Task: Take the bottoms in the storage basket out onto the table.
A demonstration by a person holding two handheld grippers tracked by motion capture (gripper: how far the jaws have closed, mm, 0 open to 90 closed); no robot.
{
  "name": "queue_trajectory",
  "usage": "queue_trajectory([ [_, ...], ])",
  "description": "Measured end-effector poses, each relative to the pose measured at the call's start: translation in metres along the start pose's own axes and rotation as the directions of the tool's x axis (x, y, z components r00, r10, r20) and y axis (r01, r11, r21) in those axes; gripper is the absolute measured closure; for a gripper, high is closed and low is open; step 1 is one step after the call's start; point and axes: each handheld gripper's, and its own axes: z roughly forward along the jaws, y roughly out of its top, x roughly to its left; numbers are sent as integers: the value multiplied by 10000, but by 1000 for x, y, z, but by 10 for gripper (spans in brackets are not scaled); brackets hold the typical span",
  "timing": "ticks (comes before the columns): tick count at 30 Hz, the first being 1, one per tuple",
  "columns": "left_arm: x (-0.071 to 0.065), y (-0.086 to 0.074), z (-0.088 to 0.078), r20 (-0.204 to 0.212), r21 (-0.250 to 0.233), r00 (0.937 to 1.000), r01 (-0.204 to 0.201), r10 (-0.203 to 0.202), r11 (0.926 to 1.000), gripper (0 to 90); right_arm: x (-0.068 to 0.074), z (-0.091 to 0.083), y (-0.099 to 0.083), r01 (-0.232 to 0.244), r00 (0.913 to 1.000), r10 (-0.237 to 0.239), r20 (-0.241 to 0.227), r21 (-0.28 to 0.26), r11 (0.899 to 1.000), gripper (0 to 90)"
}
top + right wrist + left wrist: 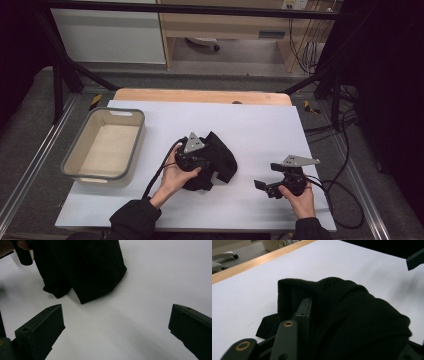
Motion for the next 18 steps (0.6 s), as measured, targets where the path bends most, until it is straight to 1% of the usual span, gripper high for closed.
queue_trajectory([
  [2, -1, 0, 1, -60, 141, 10000, -9, 10, 9999, 506, 0, 0, 0, 1, 10000, -1, -1, 14, 10000, 6],
  [5, -1, 0, 1, -180, 363, 9998, -20, 26, 9993, 457, 0, 0, 0, -1, 10000, 1, 4, -2, 10000, 6],
  [7, -1, 0, 1, -181, 478, 9998, -22, 31, 9989, 434, 0, 0, 0, -4, 10000, 4, 13, -8, 10000, 6],
  [11, -1, 2, 0, -112, 708, 9999, -19, 27, 9975, 384, 0, 0, 0, 1, 10000, -1, 3, -17, 10000, 6],
  [13, -2, 3, 0, 21, 972, 10000, 9, -12, 9953, 357, 0, 0, 0, 5, 10000, -5, 14, -7, 10000, 6],
  [15, -2, 4, 0, 73, 1196, 10000, -55, 47, 9928, 322, 0, -1, 0, -9, 10000, 9, 11, -14, 10000, 6],
  [18, -2, 5, -2, 147, 1348, 9999, -42, 23, 9909, 294, 0, -1, 0, -3, 10000, 3, 2, -18, 10000, 6],
])
